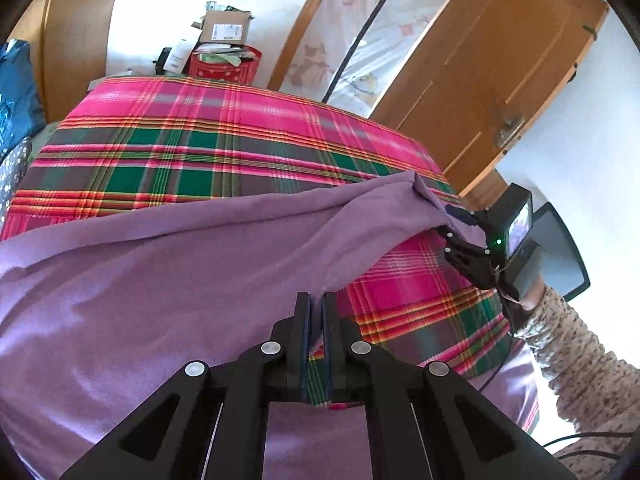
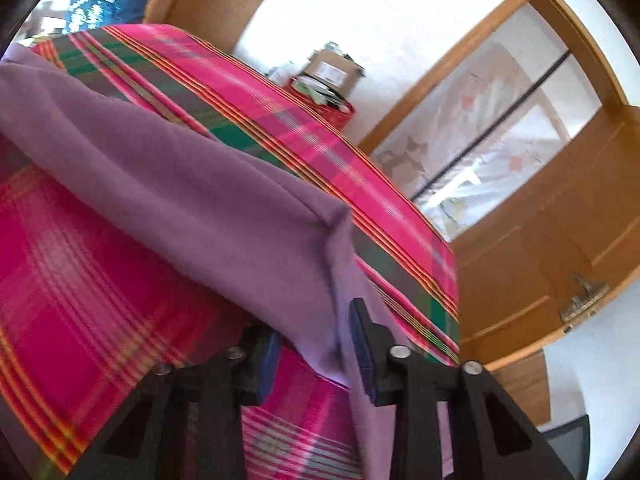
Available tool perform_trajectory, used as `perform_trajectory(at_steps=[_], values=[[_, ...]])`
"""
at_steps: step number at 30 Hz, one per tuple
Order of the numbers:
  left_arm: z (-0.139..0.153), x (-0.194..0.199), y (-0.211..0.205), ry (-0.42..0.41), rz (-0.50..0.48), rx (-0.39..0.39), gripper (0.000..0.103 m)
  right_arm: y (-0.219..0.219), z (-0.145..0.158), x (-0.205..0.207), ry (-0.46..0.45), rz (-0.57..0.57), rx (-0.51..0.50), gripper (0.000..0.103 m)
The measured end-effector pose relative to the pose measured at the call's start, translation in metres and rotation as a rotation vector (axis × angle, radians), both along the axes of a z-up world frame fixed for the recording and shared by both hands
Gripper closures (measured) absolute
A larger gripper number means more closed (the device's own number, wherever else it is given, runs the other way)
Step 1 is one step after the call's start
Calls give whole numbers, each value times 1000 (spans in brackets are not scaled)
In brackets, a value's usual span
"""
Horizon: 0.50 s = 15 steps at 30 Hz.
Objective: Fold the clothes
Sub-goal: 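Hold the purple garment edge with the left gripper while the right gripper pulls its edge taut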
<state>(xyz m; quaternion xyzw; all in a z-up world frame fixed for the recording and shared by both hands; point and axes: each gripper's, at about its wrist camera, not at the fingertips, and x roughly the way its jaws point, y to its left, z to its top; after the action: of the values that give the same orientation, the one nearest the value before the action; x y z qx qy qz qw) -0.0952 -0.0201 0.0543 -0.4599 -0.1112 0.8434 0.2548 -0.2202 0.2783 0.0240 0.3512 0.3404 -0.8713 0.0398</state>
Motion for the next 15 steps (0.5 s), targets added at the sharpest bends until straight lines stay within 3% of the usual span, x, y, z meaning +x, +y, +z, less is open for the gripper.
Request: perform_trajectory(at_steps=[7, 11, 15], values=[[-2, -1, 2, -11, 4, 0, 98, 42, 1, -16, -16, -152, -17, 72], [-4, -2, 4, -22, 2, -6, 98, 68, 6, -20, -26, -224, -91, 72], [-7, -3, 7, -35, -1, -13, 98, 76, 11, -18, -8, -243, -95, 72]])
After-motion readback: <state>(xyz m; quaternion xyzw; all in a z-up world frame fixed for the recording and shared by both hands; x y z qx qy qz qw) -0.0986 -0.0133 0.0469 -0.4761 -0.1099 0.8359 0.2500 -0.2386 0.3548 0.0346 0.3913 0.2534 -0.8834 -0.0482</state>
